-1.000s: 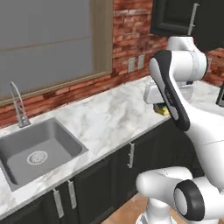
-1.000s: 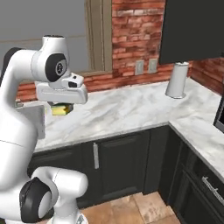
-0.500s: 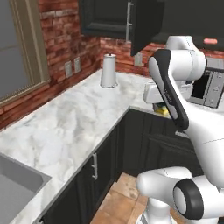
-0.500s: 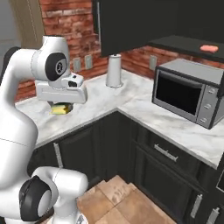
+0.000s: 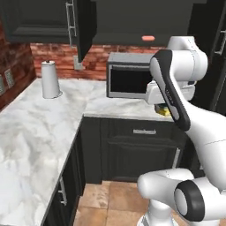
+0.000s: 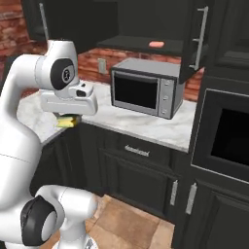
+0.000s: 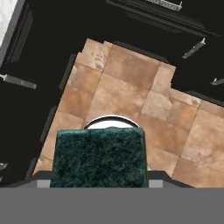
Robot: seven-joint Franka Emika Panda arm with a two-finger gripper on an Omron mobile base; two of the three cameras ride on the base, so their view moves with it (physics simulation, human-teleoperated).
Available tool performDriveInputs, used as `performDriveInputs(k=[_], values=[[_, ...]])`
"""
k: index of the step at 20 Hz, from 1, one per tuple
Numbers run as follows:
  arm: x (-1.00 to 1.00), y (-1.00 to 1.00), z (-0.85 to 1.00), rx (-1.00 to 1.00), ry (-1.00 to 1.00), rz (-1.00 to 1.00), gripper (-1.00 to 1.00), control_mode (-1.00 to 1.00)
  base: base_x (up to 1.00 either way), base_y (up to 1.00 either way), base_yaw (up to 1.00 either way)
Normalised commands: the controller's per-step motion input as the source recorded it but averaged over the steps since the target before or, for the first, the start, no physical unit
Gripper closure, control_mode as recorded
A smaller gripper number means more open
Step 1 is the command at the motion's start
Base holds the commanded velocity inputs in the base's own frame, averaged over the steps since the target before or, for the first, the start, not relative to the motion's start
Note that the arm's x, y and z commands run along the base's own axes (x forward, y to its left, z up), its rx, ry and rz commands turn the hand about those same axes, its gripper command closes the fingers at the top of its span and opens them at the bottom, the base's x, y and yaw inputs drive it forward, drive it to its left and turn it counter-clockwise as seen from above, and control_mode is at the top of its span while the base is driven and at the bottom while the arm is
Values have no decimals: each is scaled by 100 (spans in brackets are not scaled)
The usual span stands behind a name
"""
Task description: Pick up the bar soap and sponge from the sink, and place them back in the cabinet, and close the cabinet doors.
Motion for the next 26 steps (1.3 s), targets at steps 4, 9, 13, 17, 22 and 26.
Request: performDriveInputs(k=[4, 9, 13, 17, 22, 26], values=[[0, 0, 0, 0, 0, 0, 100, 100, 0, 0, -49], [0, 0, 0, 0, 0, 0, 100, 100, 5, 4, -37], [0, 0, 0, 0, 0, 0, 100, 100, 25, 24, -20], [0, 0, 0, 0, 0, 0, 100, 100, 36, 38, -10], [0, 0, 0, 0, 0, 0, 100, 100, 48, 33, -7], [0, 0, 0, 0, 0, 0, 100, 100, 57, 11, -7]])
